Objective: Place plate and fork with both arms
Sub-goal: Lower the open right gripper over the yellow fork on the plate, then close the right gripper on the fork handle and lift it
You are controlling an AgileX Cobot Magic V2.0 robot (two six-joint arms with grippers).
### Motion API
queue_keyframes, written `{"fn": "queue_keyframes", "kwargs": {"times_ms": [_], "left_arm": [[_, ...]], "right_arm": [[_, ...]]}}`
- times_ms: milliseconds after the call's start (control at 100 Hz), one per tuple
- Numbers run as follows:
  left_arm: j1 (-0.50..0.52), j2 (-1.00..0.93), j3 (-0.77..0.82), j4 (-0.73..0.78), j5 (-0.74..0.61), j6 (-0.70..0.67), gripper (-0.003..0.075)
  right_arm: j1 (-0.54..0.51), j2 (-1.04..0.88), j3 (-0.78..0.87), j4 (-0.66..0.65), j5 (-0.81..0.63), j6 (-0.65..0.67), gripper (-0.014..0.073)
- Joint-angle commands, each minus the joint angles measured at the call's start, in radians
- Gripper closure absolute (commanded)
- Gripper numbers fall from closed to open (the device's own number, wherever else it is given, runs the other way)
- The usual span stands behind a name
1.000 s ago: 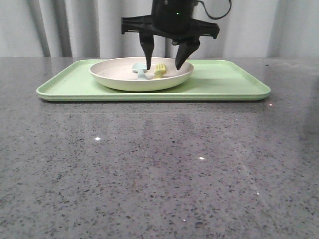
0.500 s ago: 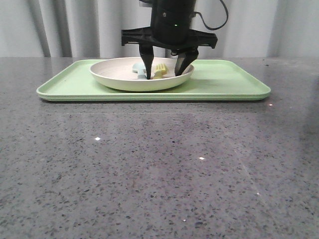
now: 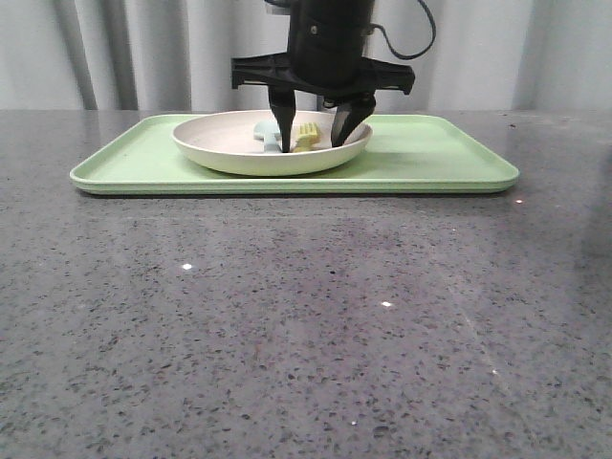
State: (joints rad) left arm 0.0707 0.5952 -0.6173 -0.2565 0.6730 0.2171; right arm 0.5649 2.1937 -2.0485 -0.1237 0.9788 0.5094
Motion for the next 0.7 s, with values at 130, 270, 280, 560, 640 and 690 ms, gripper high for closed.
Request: {"fn": "queue_keyframes", "kwargs": {"times_ms": [130,270,280,560,640,690], "left_arm": [[0.0,0.0,-0.028,-0.016,-0.072,-0.003,0.0333],[0.0,0.0,-0.028,-0.016,-0.072,-0.003,0.0333],[0.0,0.0,-0.028,-0.016,-0.072,-0.003,0.0334],[0.0,0.0,-0.028,-0.016,-0.072,-0.003,0.0333],[0.0,0.0,-0.028,-0.016,-0.072,-0.003,0.0333],[0.0,0.0,-0.028,-0.016,-0.072,-0.003,0.0333]], "right_arm": [[-0.001,-0.048,-0.026,-0.014,-0.006,0.0,0.0348],[-0.001,-0.048,-0.026,-0.014,-0.006,0.0,0.04],[-0.001,-0.048,-0.026,-0.014,-0.006,0.0,0.0403],[-0.001,-0.048,-0.026,-0.014,-0.006,0.001,0.0559],[-0.001,-0.048,-0.026,-0.014,-0.006,0.001,0.0572],[-0.001,-0.048,-0.026,-0.014,-0.006,0.001,0.0572]]}}
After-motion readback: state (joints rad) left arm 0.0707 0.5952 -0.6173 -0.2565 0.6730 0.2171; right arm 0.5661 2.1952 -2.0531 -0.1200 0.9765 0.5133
